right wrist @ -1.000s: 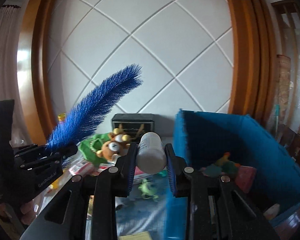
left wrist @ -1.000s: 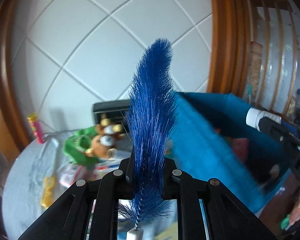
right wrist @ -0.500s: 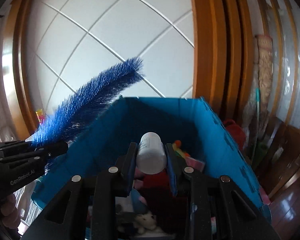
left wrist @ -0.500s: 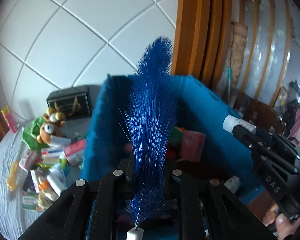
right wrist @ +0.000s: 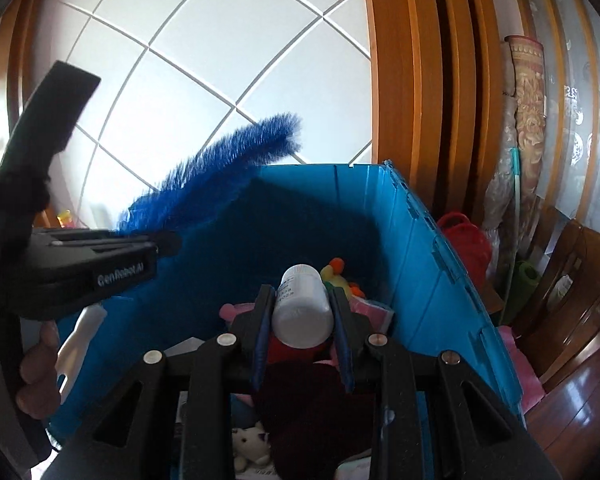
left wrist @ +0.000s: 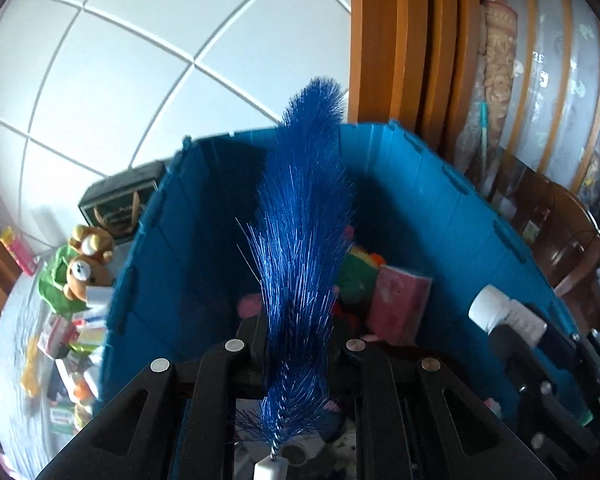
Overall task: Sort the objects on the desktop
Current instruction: 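Open both tools to drop the pill bottle and duster into the bin, then withdraw both tools from the bin back over the table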
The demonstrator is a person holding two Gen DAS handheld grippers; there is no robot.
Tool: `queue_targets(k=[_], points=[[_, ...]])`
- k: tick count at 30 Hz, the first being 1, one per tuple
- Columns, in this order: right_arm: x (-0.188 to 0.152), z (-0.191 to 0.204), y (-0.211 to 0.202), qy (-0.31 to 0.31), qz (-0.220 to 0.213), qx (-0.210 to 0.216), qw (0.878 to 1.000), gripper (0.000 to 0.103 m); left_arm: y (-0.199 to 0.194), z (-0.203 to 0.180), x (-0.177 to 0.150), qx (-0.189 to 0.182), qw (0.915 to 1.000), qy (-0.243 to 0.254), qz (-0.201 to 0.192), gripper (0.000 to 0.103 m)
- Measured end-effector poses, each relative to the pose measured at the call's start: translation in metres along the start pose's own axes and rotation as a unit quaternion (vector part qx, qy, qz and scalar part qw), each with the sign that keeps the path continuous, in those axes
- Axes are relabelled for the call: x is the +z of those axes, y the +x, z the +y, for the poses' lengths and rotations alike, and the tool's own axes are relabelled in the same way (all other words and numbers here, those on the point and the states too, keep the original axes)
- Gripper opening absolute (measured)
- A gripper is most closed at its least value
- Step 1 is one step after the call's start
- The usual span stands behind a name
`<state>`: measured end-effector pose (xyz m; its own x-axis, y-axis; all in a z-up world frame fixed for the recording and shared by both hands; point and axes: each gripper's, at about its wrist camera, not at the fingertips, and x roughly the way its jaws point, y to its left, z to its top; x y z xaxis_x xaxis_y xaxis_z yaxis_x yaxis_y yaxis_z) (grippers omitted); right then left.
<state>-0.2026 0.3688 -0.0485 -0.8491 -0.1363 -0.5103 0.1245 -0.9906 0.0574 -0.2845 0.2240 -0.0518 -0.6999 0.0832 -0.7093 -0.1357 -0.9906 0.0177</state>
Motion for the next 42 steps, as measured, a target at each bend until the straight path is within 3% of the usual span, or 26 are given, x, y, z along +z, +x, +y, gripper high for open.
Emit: queue_targets(k=[5, 8, 10, 13, 24, 29, 31, 32, 33, 37, 39, 41, 42], points=[[0.002, 0.002, 0.000, -0.004, -0.004, 0.002, 1.000, 0.028, 0.011, 0.001, -0.007, -0.009, 0.9997, -0.001, 0.022, 0.017], [0.003, 0.001, 0.001, -0.004, -0.004, 0.001, 1.000, 0.028, 0.008, 0.001, -0.009, 0.002, 0.9998, -0.003, 0.021, 0.034], [0.002, 0.000, 0.001, -0.002, -0.004, 0.000, 1.000, 0.028, 0.001, 0.000, -0.011, 0.009, 1.0000, 0.001, 0.004, 0.054], [0.004, 0.000, 0.001, -0.001, -0.006, 0.000, 1.000, 0.028, -0.010, -0.002, -0.013, 0.017, 0.9997, 0.008, -0.017, 0.065], [0.005, -0.001, 0.001, 0.001, -0.011, -0.003, 1.000, 0.027, -0.036, 0.003, -0.027, 0.018, 0.9989, 0.008, -0.042, 0.080], [0.005, -0.001, -0.002, 0.002, -0.014, -0.011, 1.000, 0.028, -0.038, 0.007, -0.032, 0.017, 0.9991, 0.001, -0.039, 0.081], [0.005, -0.001, -0.004, 0.002, -0.015, -0.016, 1.000, 0.044, -0.037, 0.008, -0.033, 0.016, 0.9992, -0.001, -0.037, 0.081], [0.005, -0.001, -0.005, 0.002, -0.017, -0.019, 1.000, 0.062, -0.037, 0.009, -0.034, 0.015, 0.9992, -0.001, -0.036, 0.081], [0.005, -0.001, -0.007, 0.001, -0.019, -0.021, 1.000, 0.072, -0.036, 0.009, -0.035, 0.015, 0.9993, -0.002, -0.036, 0.081], [0.004, 0.000, -0.014, -0.002, -0.021, -0.026, 0.999, 0.073, -0.038, 0.010, -0.038, 0.010, 0.9993, -0.006, -0.036, 0.083], [0.003, 0.000, -0.017, -0.002, -0.022, -0.031, 0.999, 0.092, -0.039, 0.011, -0.041, 0.010, 0.9992, -0.008, -0.037, 0.084], [0.002, -0.001, -0.022, -0.001, -0.025, -0.042, 0.999, 0.103, -0.042, 0.013, -0.043, 0.009, 0.9991, -0.011, -0.040, 0.084], [0.002, -0.001, -0.025, -0.001, -0.026, -0.045, 0.999, 0.103, -0.044, 0.014, -0.044, 0.008, 0.9990, -0.013, -0.042, 0.085]])
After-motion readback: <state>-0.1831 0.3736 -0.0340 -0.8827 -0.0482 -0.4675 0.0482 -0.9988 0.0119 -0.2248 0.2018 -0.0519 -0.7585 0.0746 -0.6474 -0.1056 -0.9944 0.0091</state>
